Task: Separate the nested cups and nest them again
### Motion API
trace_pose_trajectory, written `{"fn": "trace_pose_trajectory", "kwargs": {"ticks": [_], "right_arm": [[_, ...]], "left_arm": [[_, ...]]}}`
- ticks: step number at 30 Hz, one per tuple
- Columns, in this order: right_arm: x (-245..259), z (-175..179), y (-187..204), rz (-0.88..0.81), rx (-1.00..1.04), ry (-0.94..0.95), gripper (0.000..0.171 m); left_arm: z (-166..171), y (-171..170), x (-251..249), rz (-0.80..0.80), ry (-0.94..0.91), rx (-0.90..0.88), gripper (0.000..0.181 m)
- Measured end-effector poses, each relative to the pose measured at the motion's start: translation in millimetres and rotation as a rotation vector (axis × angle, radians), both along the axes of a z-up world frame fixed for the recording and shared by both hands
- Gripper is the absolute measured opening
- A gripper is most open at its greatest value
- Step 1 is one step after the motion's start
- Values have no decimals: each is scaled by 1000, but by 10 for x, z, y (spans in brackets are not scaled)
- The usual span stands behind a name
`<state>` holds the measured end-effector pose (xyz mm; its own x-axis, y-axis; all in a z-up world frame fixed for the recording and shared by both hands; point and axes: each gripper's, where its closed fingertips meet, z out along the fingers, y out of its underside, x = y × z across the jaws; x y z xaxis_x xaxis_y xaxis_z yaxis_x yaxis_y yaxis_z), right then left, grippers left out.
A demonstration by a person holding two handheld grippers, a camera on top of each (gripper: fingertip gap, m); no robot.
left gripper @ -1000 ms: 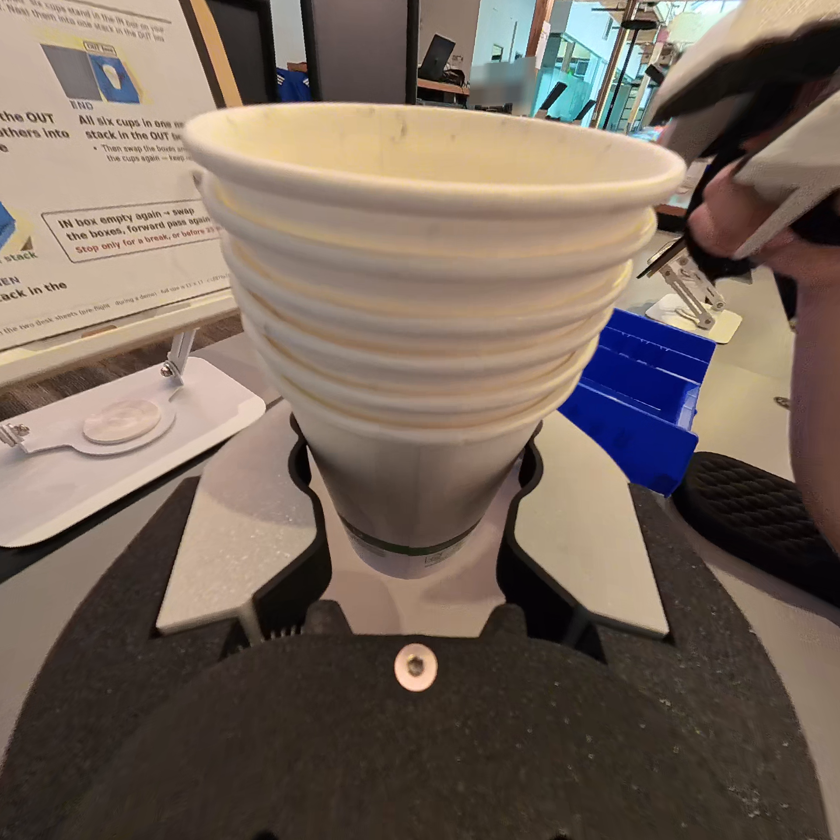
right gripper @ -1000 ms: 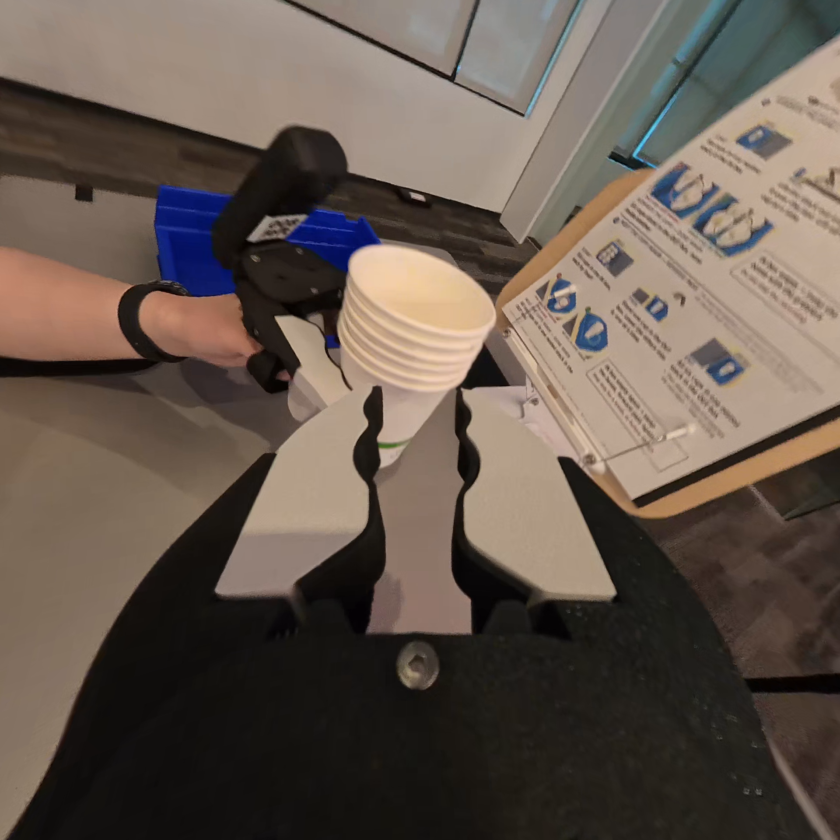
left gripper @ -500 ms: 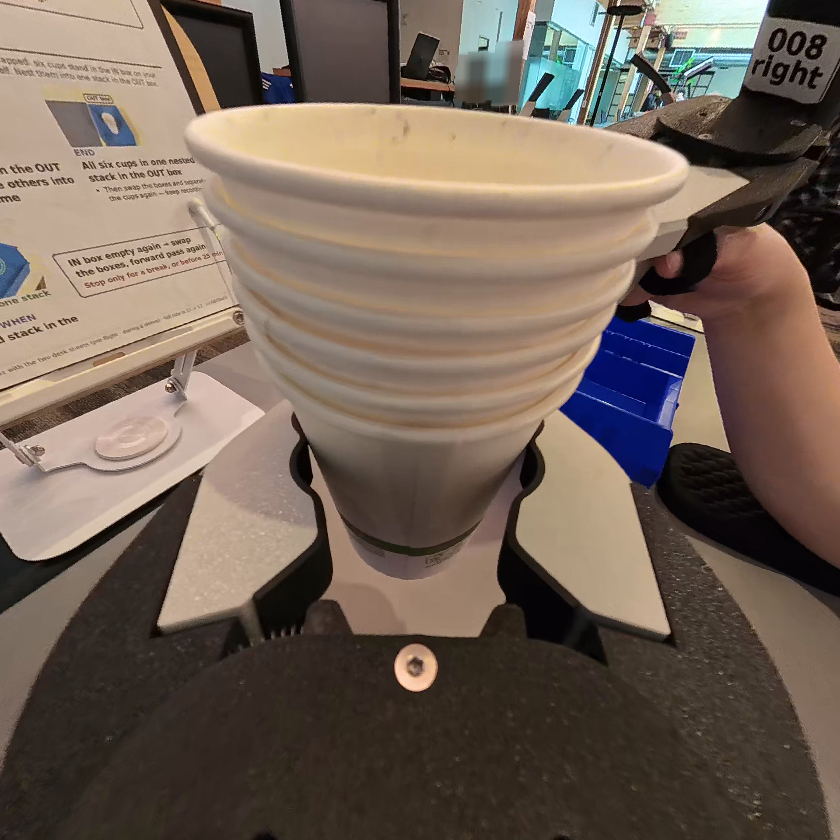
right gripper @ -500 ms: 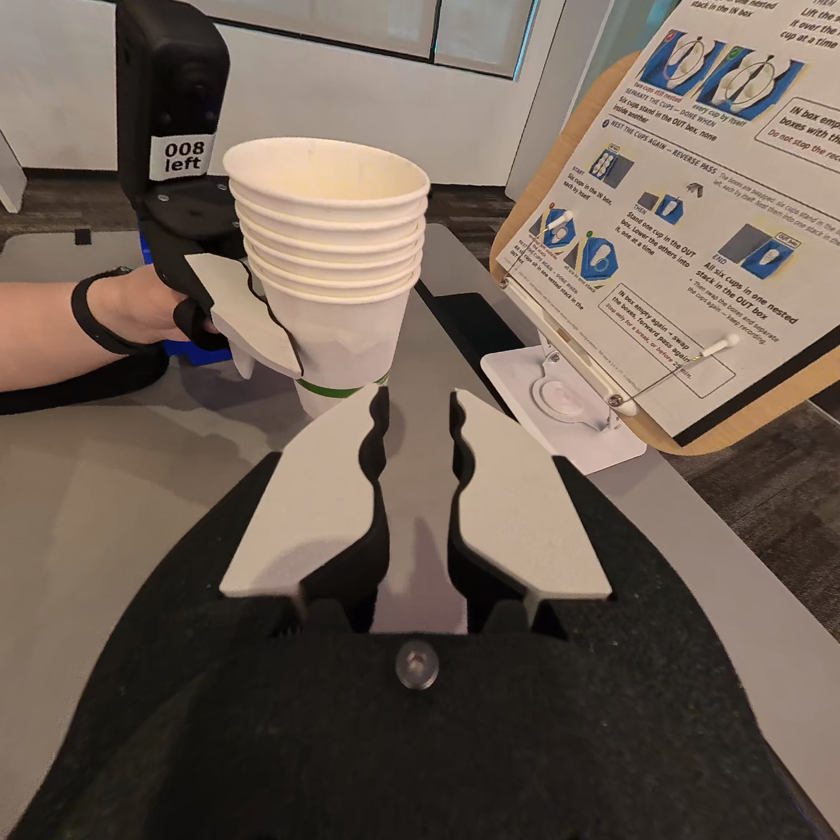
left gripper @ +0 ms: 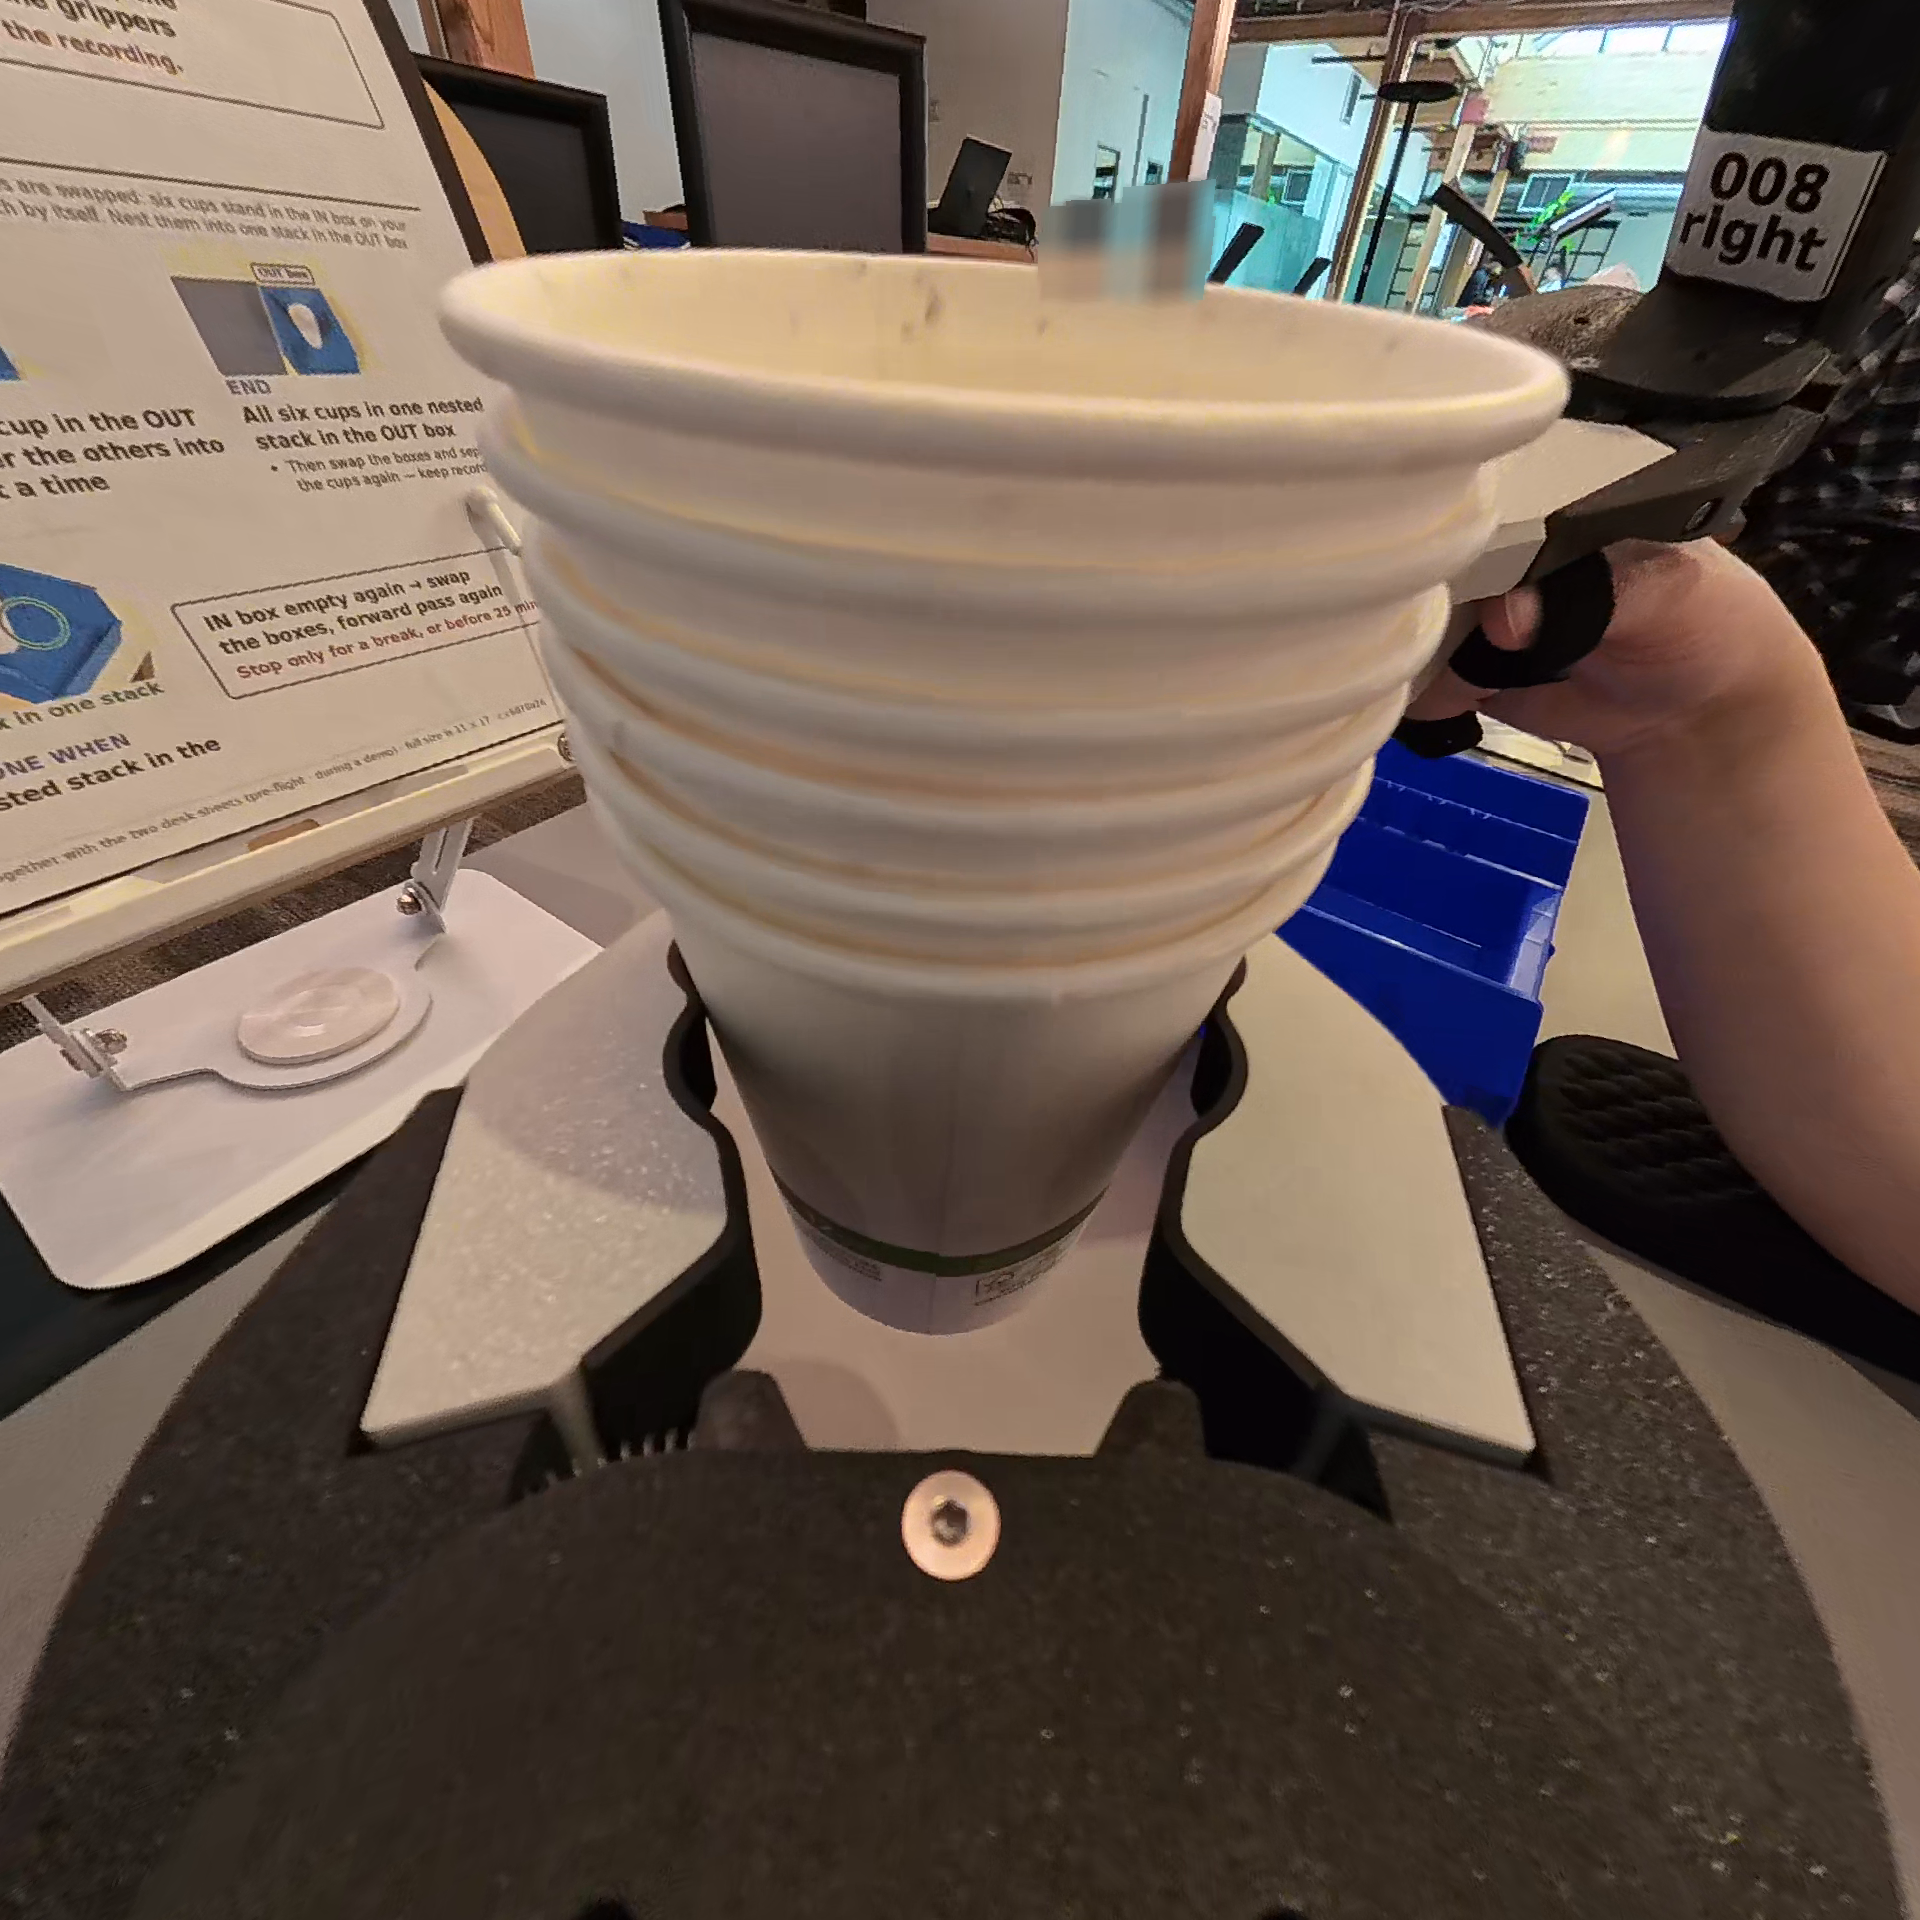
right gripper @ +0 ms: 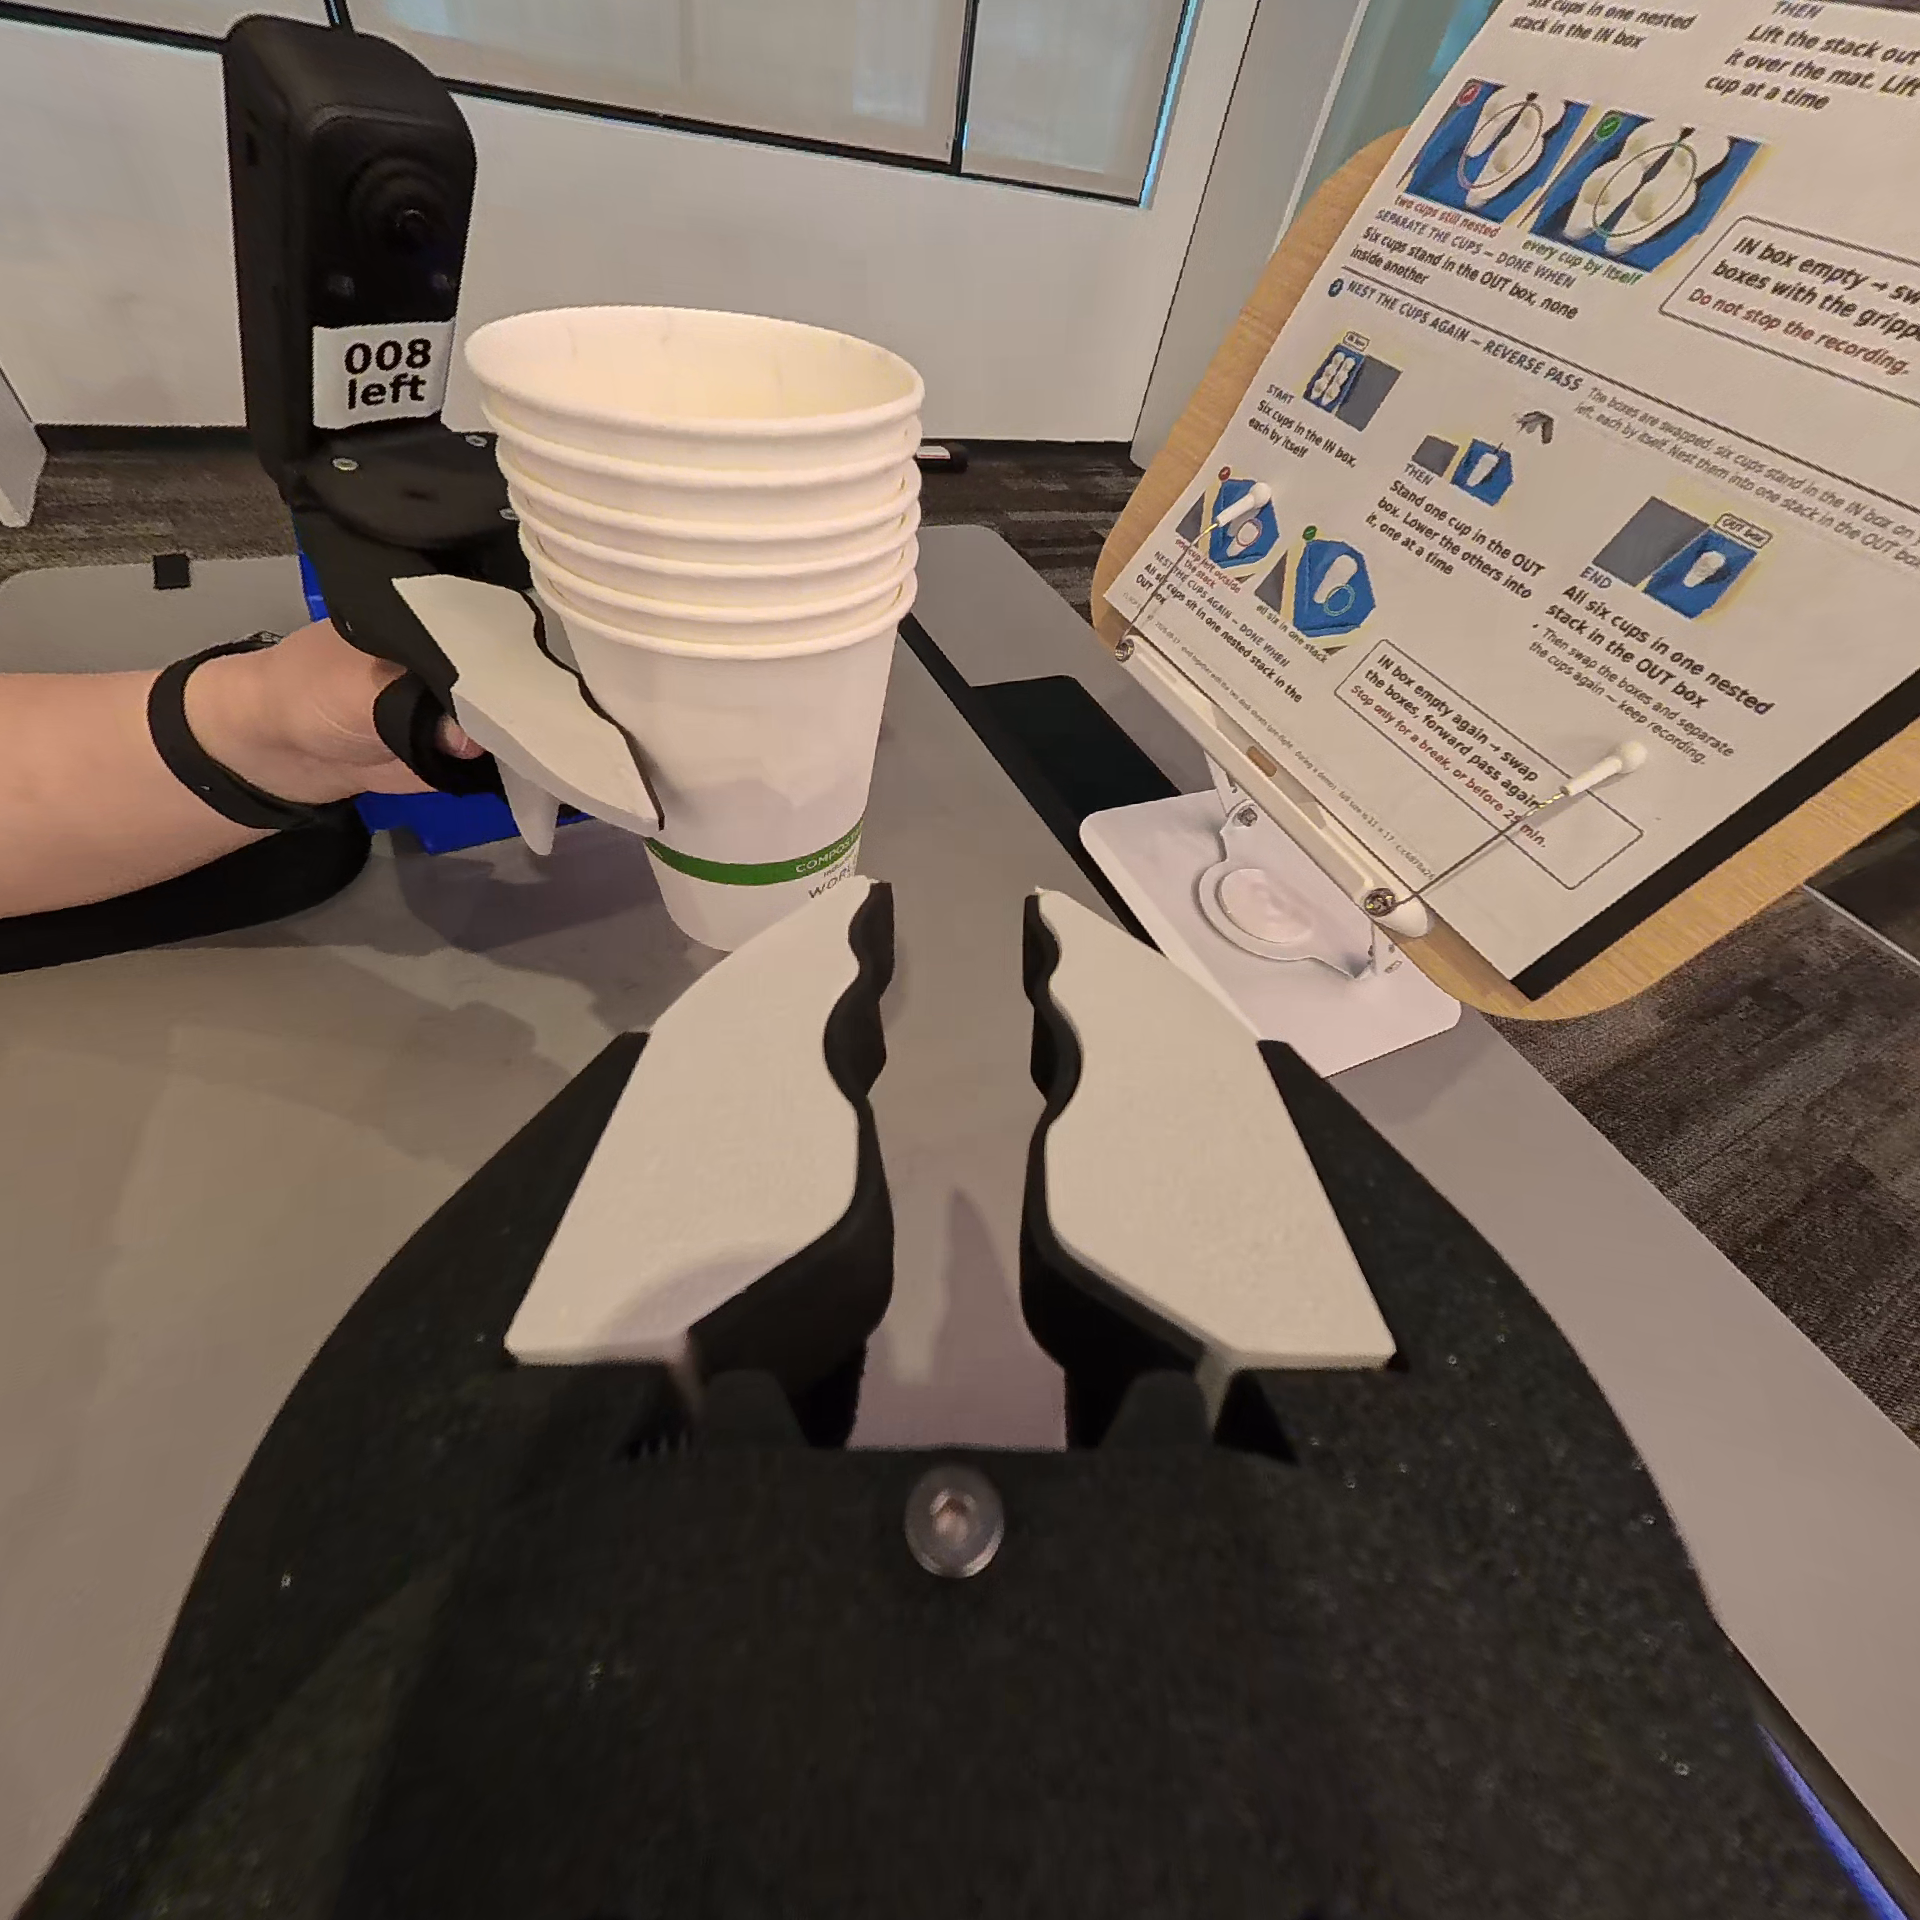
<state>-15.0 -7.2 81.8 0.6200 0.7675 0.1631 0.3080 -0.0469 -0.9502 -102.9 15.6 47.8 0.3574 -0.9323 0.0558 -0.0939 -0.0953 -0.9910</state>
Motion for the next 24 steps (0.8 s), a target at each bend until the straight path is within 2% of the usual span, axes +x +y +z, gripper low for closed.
{"fn": "trace_pose_trajectory", "kwargs": {"ticks": [16, 21, 24], "right_arm": [[-8, -24, -1, 0, 5, -10, 21], [-19, -34, -17, 9, 15, -34, 22], [19, 28, -117, 2, 69, -119, 22]], "left_arm": [[146, -35, -58, -17, -42, 16, 92], [63, -29, -30, -15, 16, 39, 92], [10, -11, -13, -4, 49, 63, 91]]}}
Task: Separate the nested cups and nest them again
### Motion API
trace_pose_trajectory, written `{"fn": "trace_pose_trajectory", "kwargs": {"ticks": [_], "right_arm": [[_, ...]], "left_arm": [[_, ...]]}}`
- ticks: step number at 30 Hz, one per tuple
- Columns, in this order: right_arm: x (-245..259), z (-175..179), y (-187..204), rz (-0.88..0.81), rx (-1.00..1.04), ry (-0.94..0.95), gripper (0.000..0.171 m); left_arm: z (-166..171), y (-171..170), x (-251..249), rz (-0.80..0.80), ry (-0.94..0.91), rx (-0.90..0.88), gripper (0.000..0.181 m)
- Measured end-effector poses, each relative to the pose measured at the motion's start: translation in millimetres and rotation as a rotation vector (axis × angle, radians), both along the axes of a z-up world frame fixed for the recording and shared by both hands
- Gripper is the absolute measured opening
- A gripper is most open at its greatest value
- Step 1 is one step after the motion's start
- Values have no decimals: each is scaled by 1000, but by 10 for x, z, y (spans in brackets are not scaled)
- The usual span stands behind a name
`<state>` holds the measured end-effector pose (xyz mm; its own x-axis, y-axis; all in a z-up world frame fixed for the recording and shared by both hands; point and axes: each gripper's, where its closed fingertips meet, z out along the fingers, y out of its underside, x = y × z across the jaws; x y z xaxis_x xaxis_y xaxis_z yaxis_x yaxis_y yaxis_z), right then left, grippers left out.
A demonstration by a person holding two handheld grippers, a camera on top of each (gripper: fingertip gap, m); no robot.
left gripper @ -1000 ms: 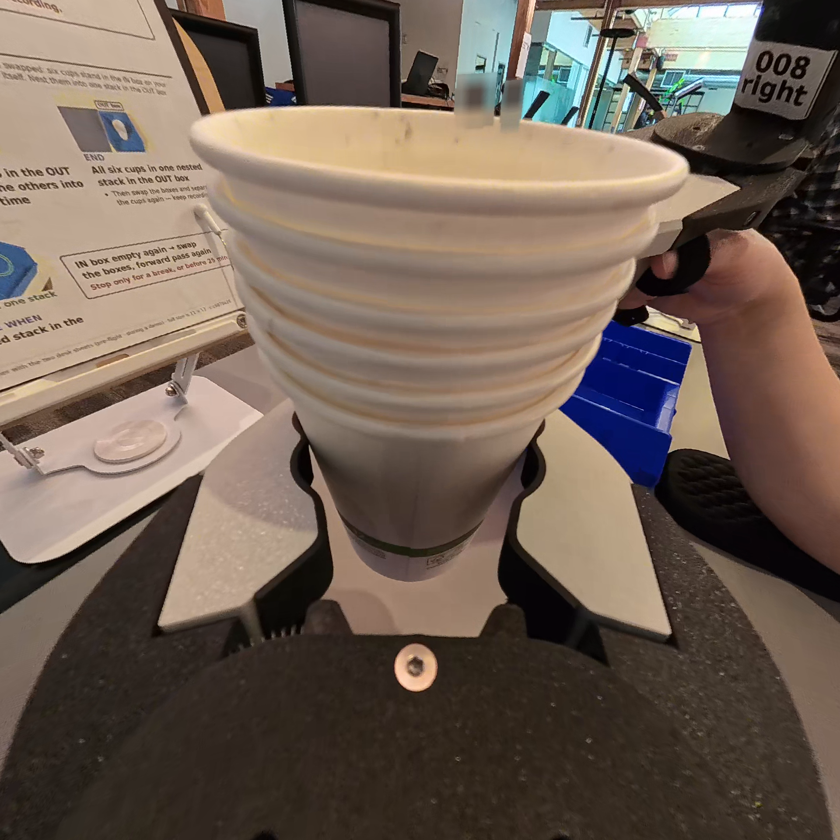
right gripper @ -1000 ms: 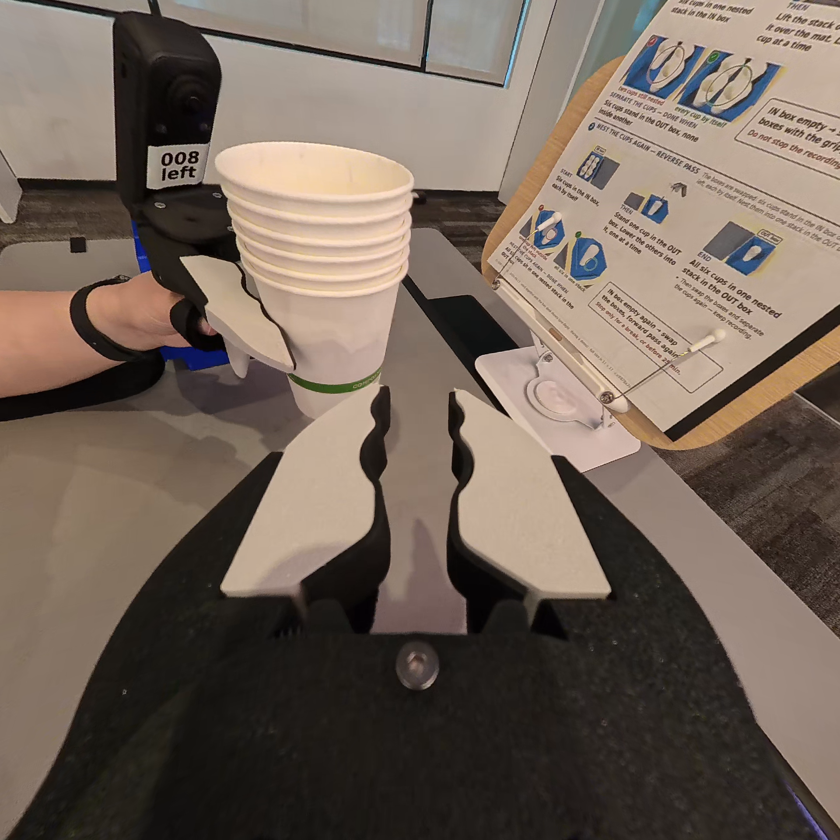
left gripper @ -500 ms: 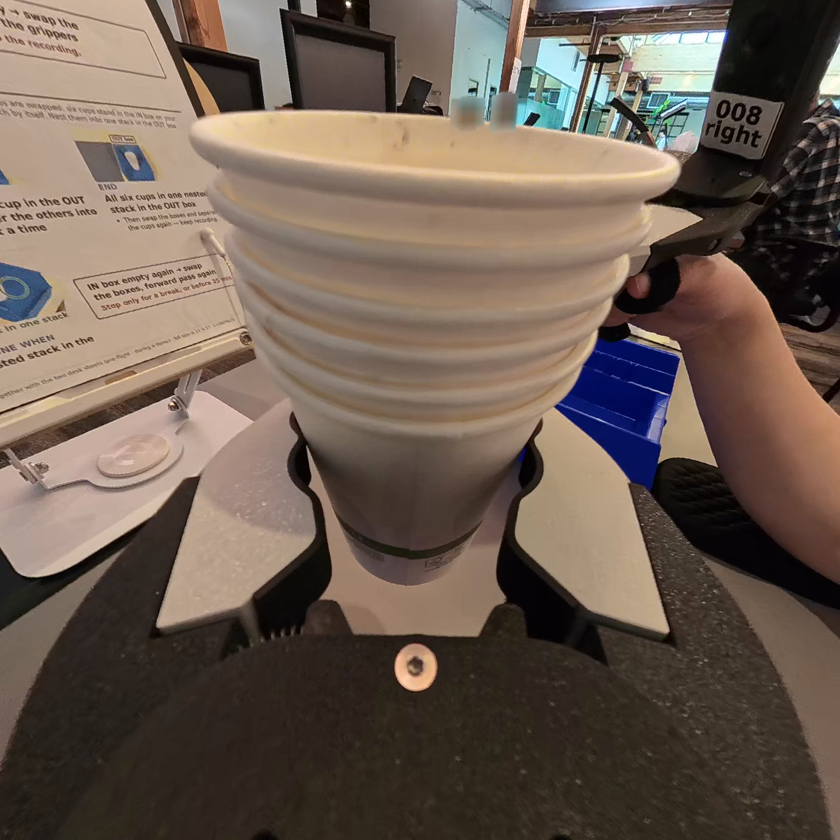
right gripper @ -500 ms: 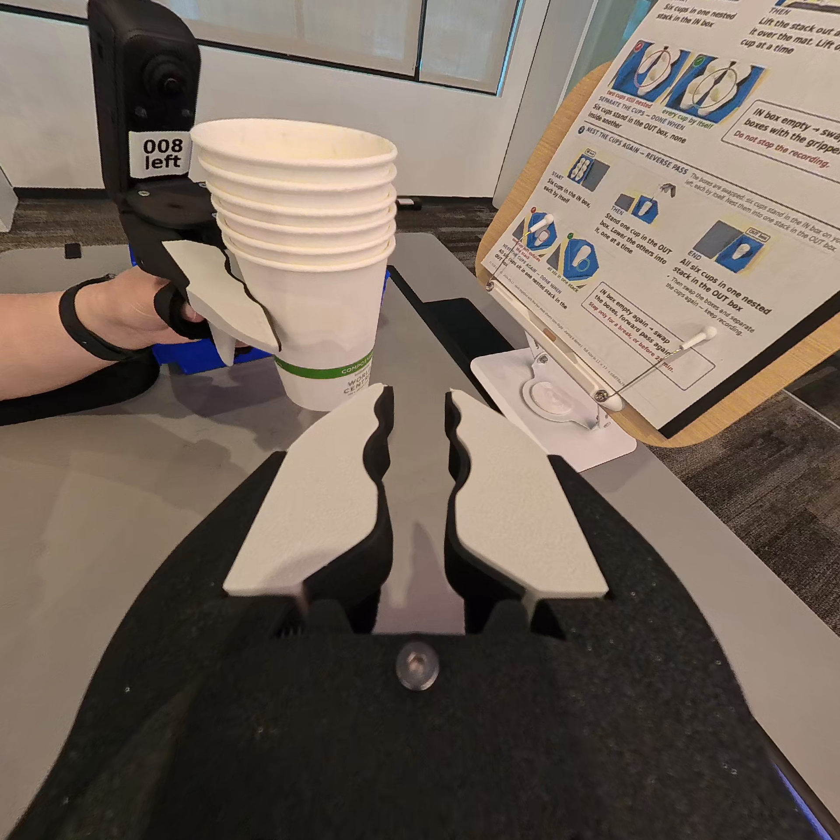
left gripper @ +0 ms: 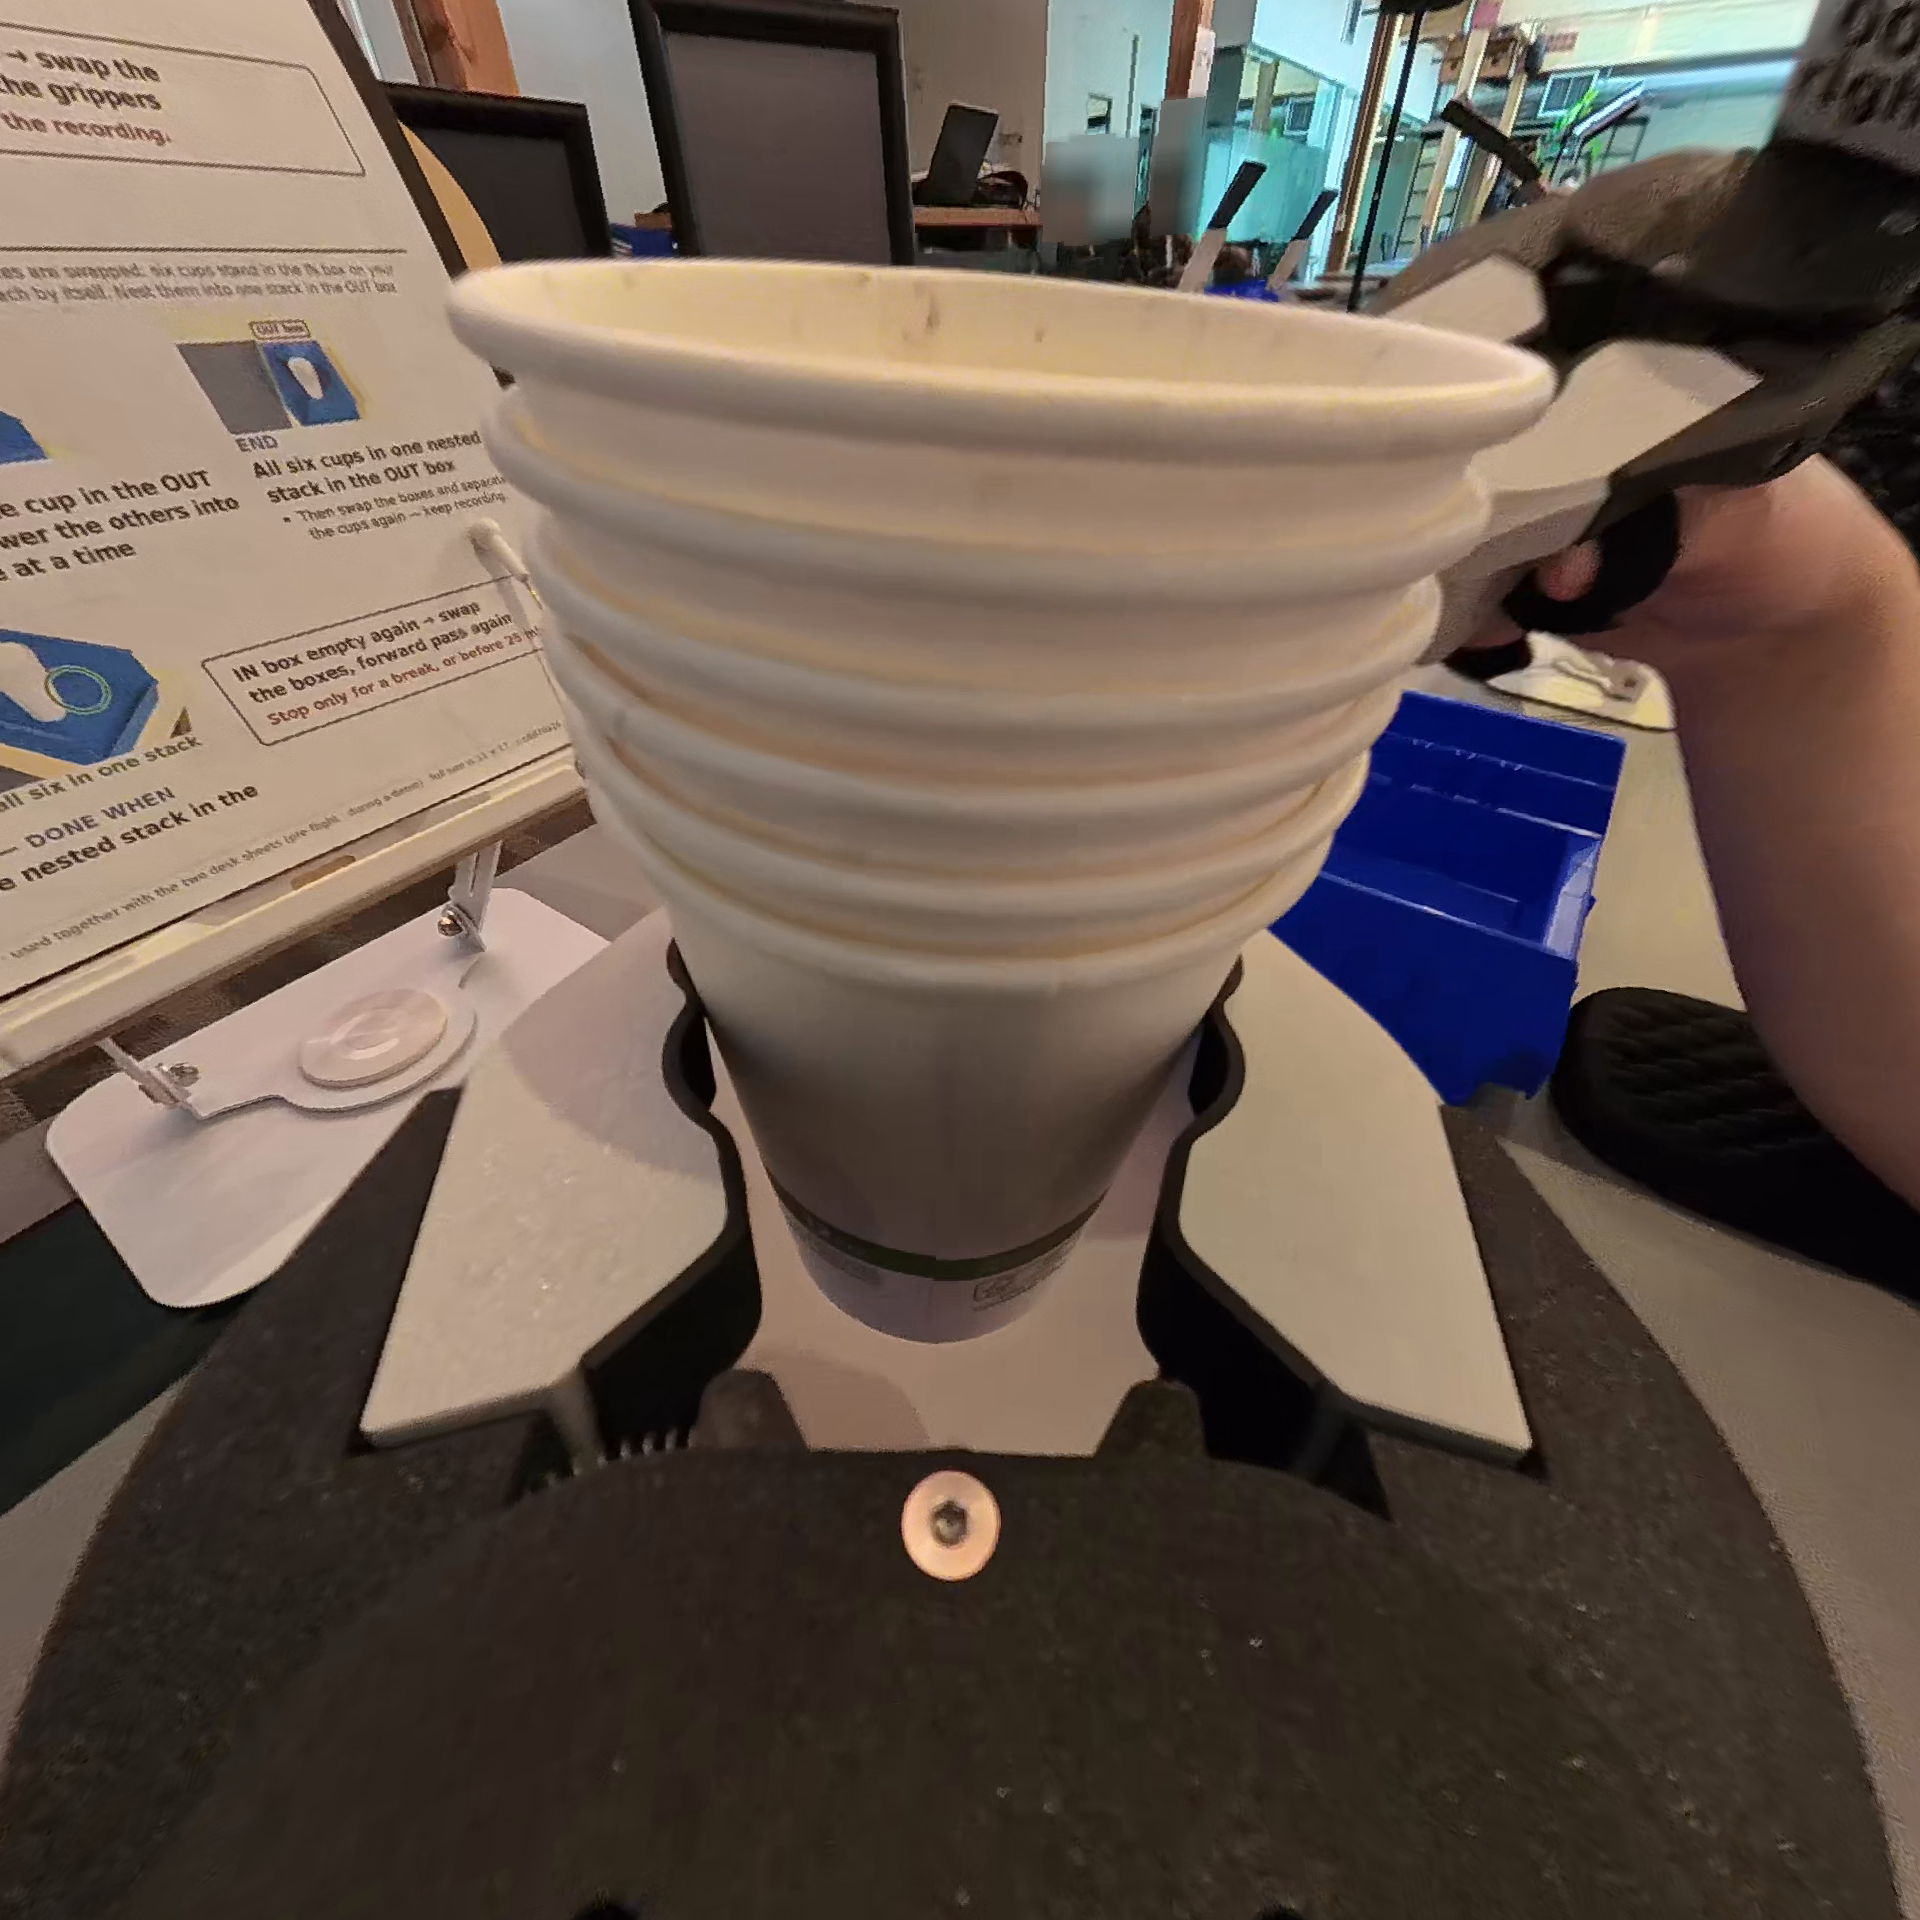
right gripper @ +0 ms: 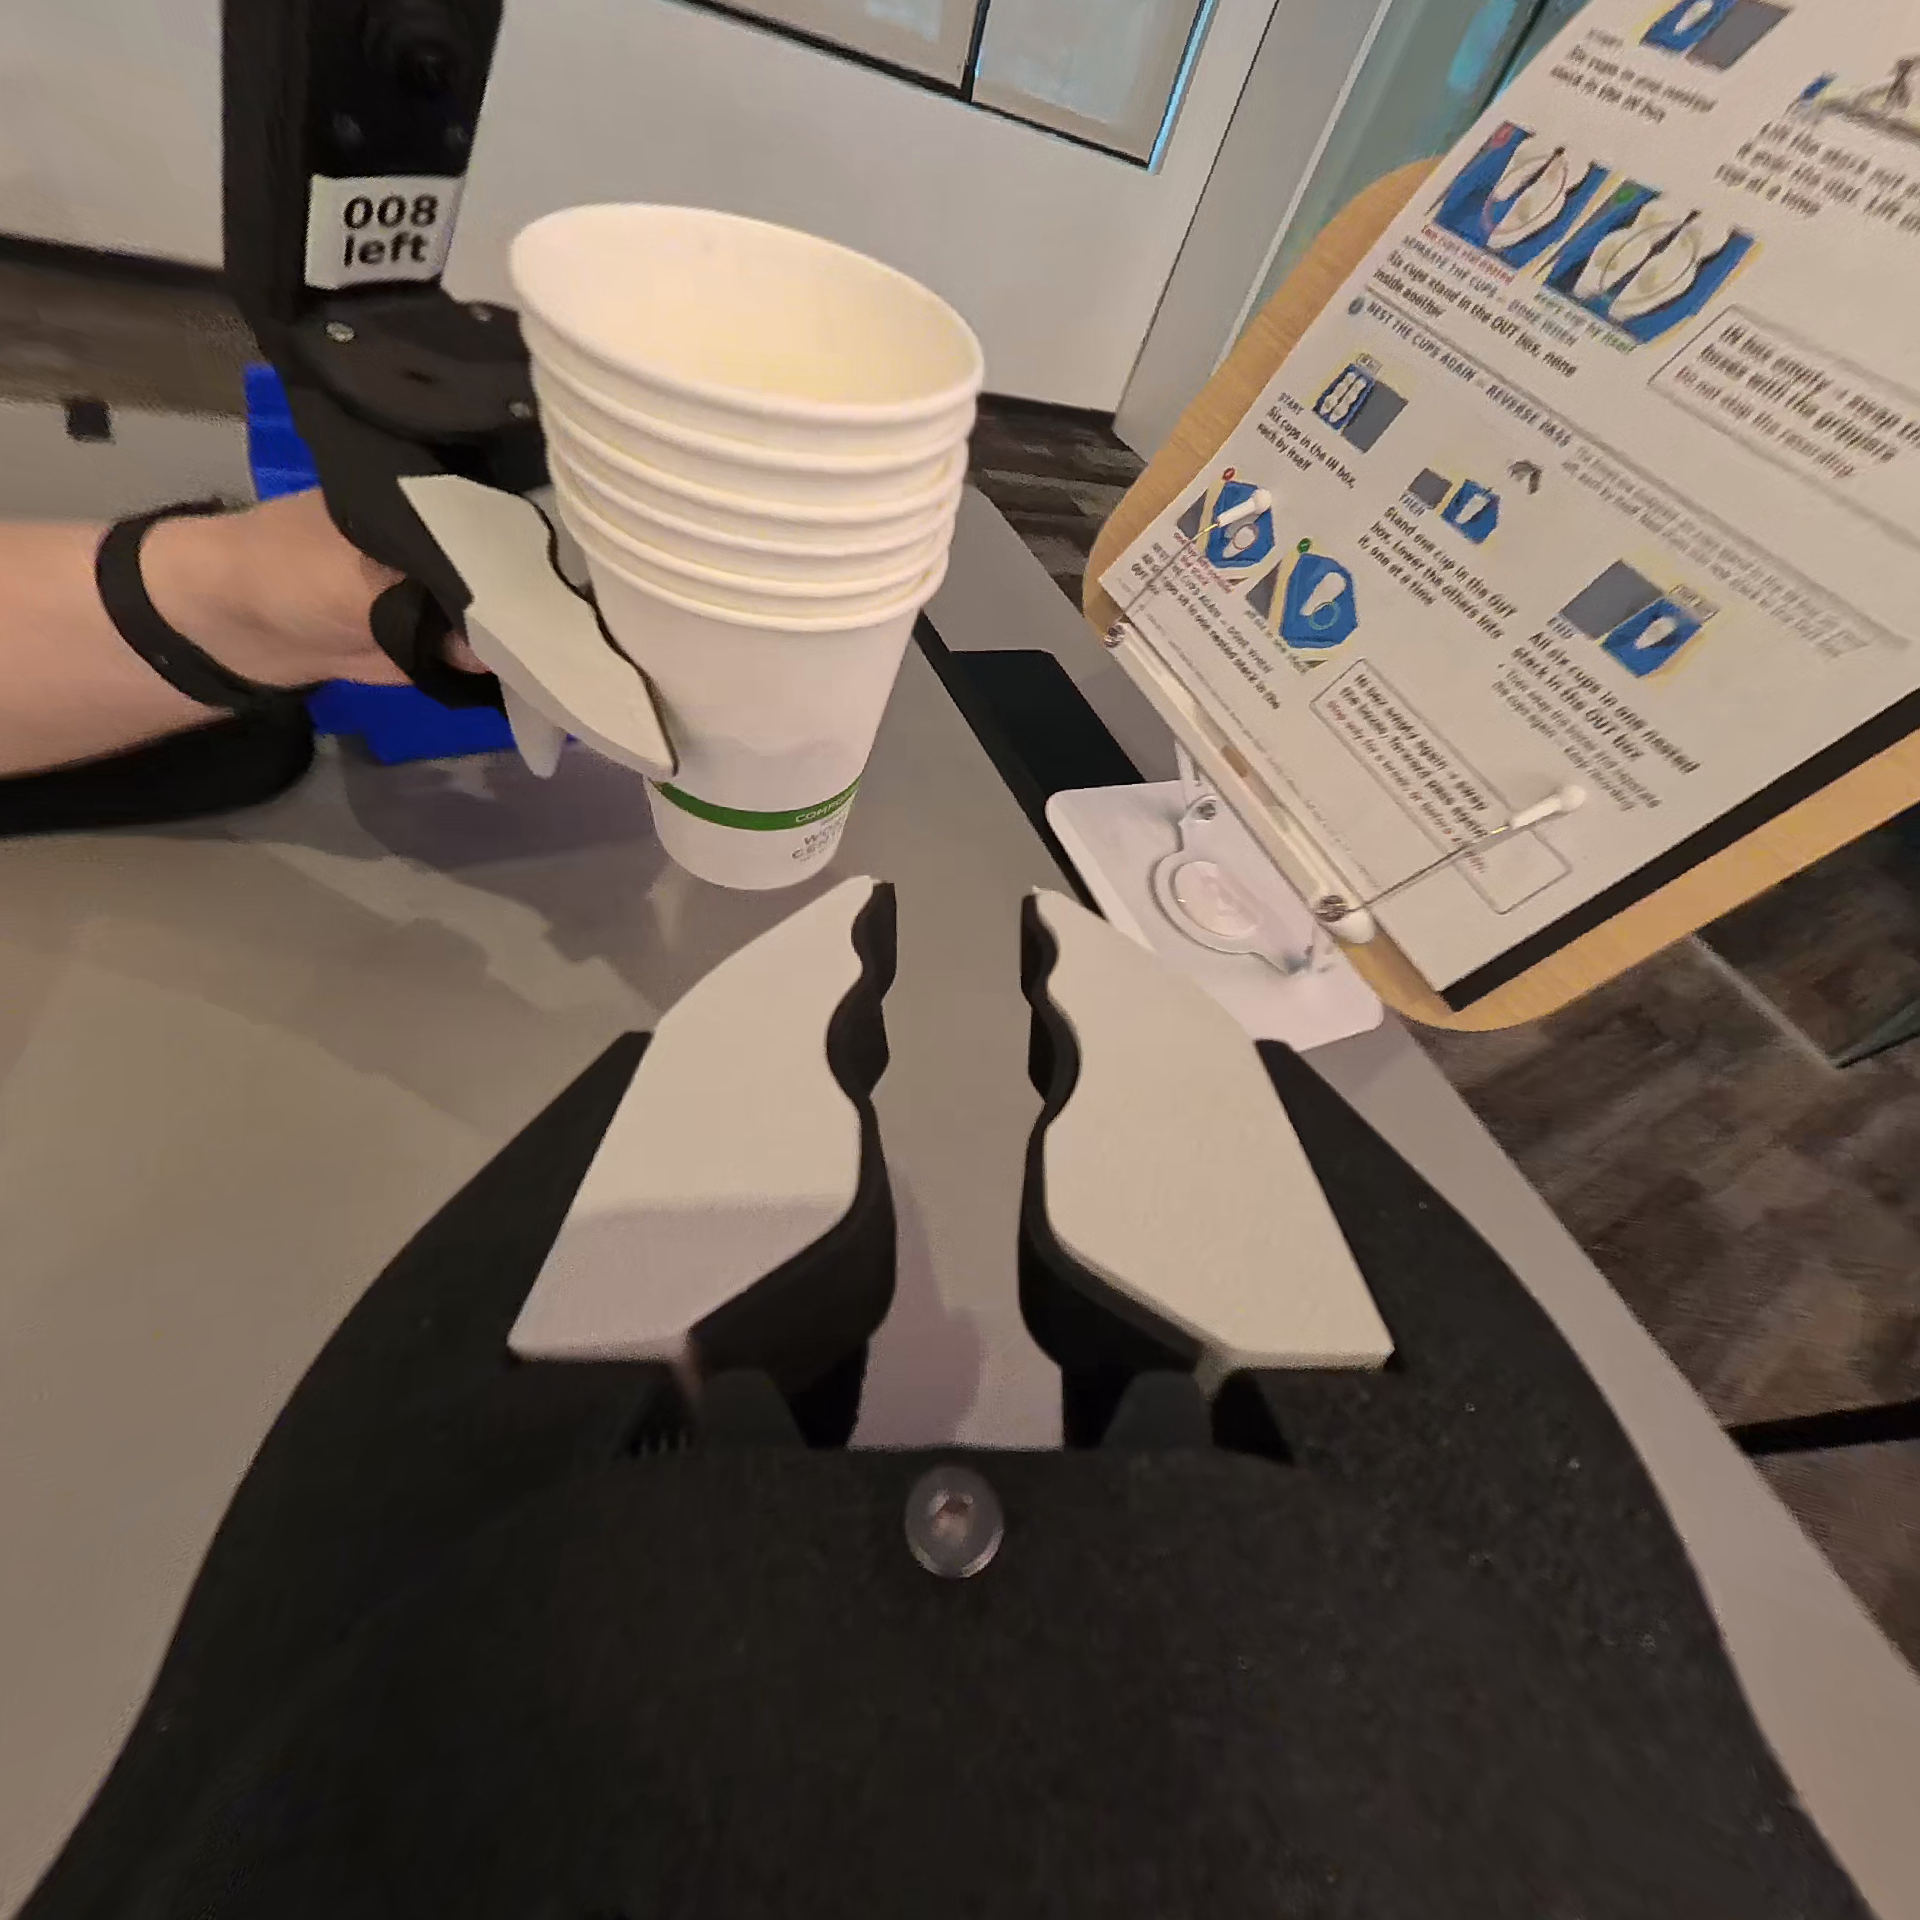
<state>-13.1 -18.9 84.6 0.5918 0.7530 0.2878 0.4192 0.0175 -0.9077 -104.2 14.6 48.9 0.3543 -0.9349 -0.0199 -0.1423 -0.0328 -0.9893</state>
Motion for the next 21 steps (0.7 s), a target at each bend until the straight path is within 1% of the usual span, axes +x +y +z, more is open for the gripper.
{"fn": "trace_pose_trajectory", "kwargs": {"ticks": [3, 6, 9, 11, 14, 17, 21], "right_arm": [[-41, 186, -210, 36, 63, -35, 19], [-290, 386, -384, 147, 130, -109, 7], [-618, 506, -346, 242, 132, -309, 15], [-828, 588, -254, 287, 124, -425, 19], [-1059, 530, -189, 368, 16, -579, 19], [-1133, 454, -89, 367, -9, -721, 15], [-1170, 324, -54, 386, -87, -791, 15]], "left_arm": [[-36, 9, 17, -3, 3, -10, 91], [-106, 53, 19, 6, 25, -27, 91], [-177, 102, 9, 17, 45, -47, 91], [-206, 126, 1, 22, 50, -60, 91], [-235, 150, -7, 28, 61, -67, 91], [-265, 162, -6, 32, 73, -66, 91], [-249, 158, -7, 31, 71, -62, 91]]}}
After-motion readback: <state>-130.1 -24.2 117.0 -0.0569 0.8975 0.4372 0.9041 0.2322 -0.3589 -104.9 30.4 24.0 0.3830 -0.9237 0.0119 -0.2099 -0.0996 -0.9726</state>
